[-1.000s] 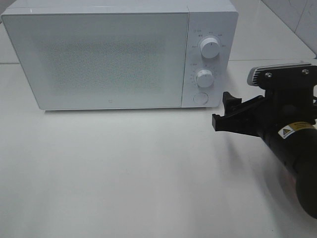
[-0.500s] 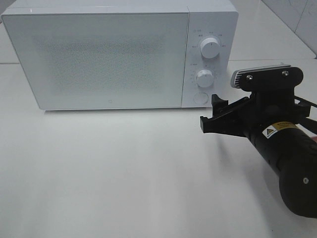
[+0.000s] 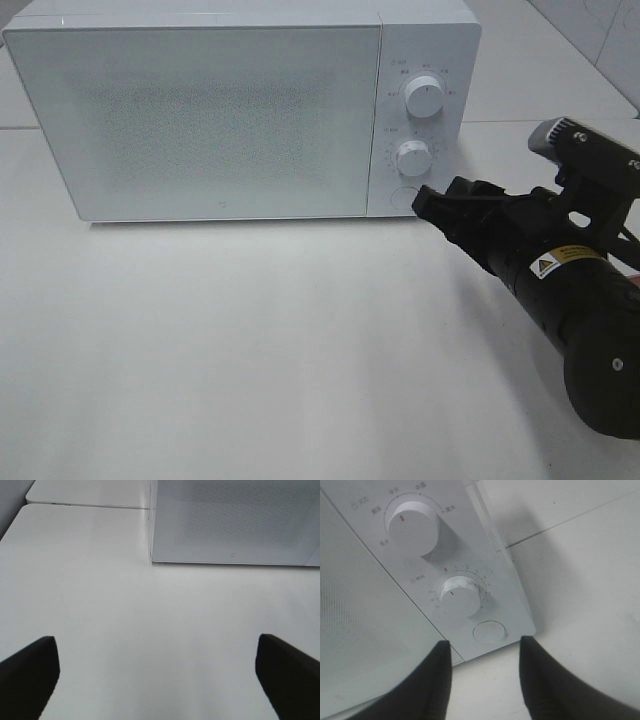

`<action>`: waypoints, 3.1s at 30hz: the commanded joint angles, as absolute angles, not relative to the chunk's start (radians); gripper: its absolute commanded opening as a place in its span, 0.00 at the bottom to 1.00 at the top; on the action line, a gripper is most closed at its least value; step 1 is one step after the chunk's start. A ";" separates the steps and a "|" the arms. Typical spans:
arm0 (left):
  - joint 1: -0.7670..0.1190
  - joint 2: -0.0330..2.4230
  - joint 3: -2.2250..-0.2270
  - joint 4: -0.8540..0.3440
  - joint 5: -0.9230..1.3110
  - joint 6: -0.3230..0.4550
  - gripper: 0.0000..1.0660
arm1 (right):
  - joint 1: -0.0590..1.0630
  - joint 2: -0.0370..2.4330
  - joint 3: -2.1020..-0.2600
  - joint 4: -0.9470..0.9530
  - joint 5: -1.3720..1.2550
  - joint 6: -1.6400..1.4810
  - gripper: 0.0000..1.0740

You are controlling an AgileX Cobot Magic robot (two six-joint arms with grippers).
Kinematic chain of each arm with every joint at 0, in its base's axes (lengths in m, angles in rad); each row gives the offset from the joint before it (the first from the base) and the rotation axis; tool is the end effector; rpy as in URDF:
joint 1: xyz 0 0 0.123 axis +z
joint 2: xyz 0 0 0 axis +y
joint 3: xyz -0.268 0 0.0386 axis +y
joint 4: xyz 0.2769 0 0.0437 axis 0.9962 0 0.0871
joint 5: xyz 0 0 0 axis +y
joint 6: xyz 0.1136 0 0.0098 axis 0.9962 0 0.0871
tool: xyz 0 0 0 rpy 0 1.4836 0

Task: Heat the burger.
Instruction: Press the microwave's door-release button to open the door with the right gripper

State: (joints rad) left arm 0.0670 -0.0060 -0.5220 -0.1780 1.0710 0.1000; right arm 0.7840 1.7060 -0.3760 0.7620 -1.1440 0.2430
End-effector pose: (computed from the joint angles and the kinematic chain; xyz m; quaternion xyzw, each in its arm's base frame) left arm 0.0514 -0.0143 0.2882 0.0191 0.8450 -0.0445 0.5325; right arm 0.2411 0.1393 0.1042 0.1451 0.7542 0.1776 0.6153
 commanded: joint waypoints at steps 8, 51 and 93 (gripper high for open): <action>0.068 -0.024 -0.519 -0.186 1.075 0.103 0.94 | 0.786 1.704 -0.386 0.756 -1.134 0.788 0.14; 0.068 -0.024 -0.519 -0.186 1.075 0.103 0.94 | 0.720 1.961 -0.554 0.651 -1.056 1.360 0.00; 0.068 -0.024 -0.519 -0.185 1.075 0.103 0.94 | 0.573 2.134 -0.840 0.593 -0.909 1.285 0.00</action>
State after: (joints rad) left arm 0.0670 -0.0060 -0.5220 -0.1780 1.0710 0.1000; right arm 0.5760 2.1400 -0.8300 0.5990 -0.8930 1.3000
